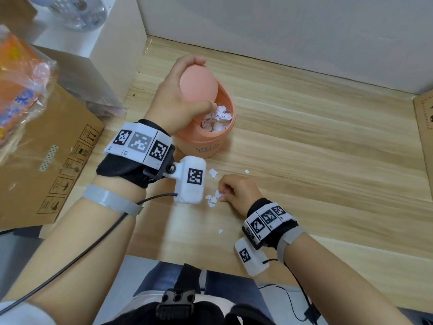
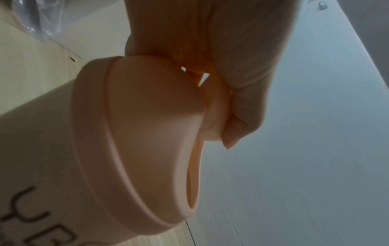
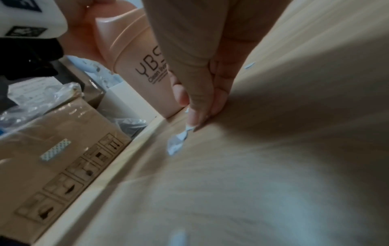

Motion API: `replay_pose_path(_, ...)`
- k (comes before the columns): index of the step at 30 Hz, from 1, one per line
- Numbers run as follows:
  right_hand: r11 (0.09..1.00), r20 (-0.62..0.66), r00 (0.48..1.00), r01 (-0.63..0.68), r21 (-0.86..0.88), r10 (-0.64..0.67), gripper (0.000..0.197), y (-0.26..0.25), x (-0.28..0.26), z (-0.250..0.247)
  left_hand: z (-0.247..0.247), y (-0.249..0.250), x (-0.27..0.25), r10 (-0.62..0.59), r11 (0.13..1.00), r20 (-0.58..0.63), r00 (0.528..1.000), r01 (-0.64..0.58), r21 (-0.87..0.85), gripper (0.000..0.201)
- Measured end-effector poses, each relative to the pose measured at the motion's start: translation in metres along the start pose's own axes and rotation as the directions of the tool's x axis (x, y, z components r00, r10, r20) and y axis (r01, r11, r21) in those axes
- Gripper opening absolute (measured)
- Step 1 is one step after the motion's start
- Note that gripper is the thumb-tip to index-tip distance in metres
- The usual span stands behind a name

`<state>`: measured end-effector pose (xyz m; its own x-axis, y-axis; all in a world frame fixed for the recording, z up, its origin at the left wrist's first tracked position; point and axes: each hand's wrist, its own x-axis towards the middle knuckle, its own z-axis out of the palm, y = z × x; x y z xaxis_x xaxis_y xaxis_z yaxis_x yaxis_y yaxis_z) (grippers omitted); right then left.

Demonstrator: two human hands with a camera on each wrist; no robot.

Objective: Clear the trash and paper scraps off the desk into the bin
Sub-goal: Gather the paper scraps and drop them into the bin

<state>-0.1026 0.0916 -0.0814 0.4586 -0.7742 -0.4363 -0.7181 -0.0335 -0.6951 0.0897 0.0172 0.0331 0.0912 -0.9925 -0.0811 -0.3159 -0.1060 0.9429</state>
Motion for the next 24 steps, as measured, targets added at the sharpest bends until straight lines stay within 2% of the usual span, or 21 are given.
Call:
replay_pose_path(3, 0.993, -0.083, 0.997, 0.019, 0.116, -0.01, 0.023, -0.006, 0.008, -0.001, 0.0, 0.0, 0.0, 0.004, 1.0, 0.001, 1.0, -0.004, 0.004, 0.061)
replay_pose_path(5, 0.995, -0.123, 0.991, 0.062, 0.073, -0.052, 0.027, -0.006, 0.013, -0.004, 0.0, 0.0, 0.001, 0.012, 1.0, 0.003, 1.0, -0.012, 0.01, 0.061)
replay_pose_path(8, 0.987, -0.013, 0.994, 0.11, -0.116, -0.113, 0.058, -0.008, 0.016, 0.001, 0.0, 0.0, 0.001, 0.011, 1.0, 0.002, 1.0, -0.011, 0.016, 0.063)
replay_pose_path(10, 0.974, 0.07, 0.989, 0.142, -0.179, -0.131, 0.069, -0.011, 0.014, 0.01, 0.0, 0.0, 0.001, 0.012, 1.0, 0.0, 1.0, -0.012, 0.02, 0.064)
replay_pose_path(13, 0.968, 0.13, 0.979, 0.178, -0.175, -0.157, 0.054, -0.01, 0.009, 0.02, -0.001, 0.0, 0.001, 0.02, 1.0, 0.003, 1.0, -0.02, 0.024, 0.063)
replay_pose_path(18, 0.982, 0.06, 0.984, 0.17, -0.084, -0.165, 0.021, -0.002, 0.003, 0.021, 0.0, 0.0, 0.001, 0.019, 1.0, 0.008, 1.0, -0.019, 0.018, 0.062)
replay_pose_path(24, 0.955, 0.059, 0.97, 0.242, -0.171, -0.235, 0.007, 0.0, 0.005, 0.021, 0.0, -0.001, 0.001, 0.021, 0.999, 0.009, 1.0, -0.022, 0.023, 0.062)
